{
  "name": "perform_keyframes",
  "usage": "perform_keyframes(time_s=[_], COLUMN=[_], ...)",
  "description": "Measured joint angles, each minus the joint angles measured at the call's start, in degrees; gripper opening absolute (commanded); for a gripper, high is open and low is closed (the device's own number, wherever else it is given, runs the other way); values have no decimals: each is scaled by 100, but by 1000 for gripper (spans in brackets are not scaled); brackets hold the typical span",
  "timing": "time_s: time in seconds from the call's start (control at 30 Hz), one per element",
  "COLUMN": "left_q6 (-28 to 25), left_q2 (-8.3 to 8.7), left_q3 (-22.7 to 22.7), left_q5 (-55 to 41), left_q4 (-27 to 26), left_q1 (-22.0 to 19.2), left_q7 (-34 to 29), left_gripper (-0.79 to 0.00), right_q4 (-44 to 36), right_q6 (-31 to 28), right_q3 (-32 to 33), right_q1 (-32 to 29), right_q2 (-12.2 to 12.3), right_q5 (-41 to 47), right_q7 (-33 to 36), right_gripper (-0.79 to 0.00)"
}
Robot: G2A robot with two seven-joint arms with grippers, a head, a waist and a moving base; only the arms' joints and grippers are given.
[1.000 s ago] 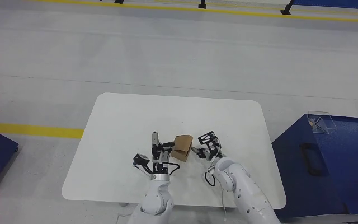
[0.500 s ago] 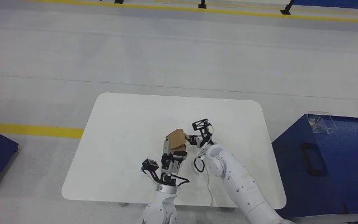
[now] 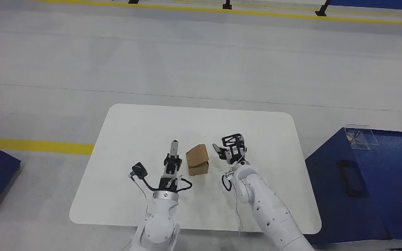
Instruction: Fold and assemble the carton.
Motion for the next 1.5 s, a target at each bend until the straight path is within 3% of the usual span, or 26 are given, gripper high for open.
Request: perform_keyframes(time_s=[0.1, 0.2, 1.33, 1.5], left_q6=[1200, 1884, 1903, 2159], left_q2=[69, 127, 135, 182], left_q3=[-134, -84, -66, -171], left_q5=[223, 907, 1057, 1150], left_q4=[-257, -59, -22, -182], left_q1=[-114, -384, -421, -389], left_q7=[-789, -1488, -1588, -1876], left_gripper=[0, 0, 0, 0], right_q4=[-348, -551, -556, -726], right_q6=[123, 144, 144, 279], right_q3=[52, 83, 82, 286], right_q1=[-173, -267, -269, -470], right_q2=[22, 32, 33, 90], right_q5=[-133, -224, -237, -479], right_q7=[186, 292, 292, 192], right_gripper=[0, 0, 0, 0])
